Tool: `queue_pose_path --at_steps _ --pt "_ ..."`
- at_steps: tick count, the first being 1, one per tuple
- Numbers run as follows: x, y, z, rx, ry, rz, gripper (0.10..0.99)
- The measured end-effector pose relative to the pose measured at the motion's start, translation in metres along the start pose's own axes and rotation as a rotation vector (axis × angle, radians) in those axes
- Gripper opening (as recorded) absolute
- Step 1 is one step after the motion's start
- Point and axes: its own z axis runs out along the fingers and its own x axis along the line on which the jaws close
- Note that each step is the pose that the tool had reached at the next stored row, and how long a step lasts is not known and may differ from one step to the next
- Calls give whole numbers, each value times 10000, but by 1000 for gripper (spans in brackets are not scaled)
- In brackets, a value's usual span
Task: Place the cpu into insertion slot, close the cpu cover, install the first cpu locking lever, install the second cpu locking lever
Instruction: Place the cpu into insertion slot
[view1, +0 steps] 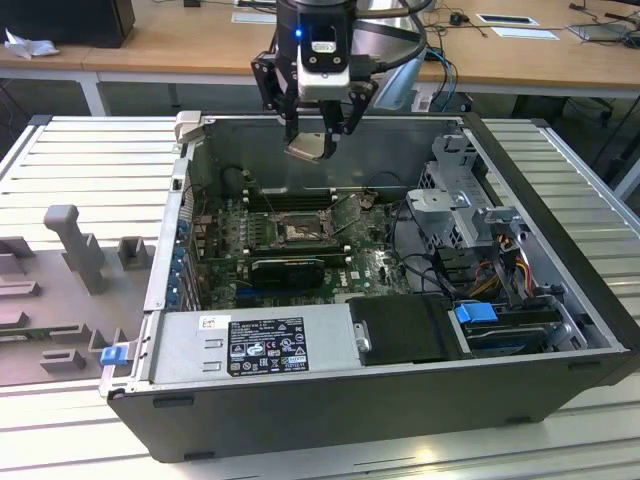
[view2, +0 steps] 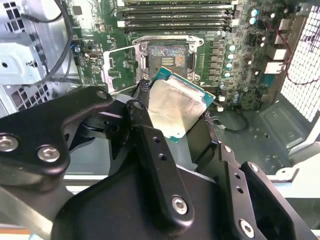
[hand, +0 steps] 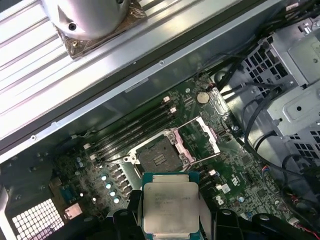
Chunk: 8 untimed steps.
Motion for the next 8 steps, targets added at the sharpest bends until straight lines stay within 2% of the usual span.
queue_pose_path --at_steps 8 --pt "0 -1 12 -21 -98 1048 541"
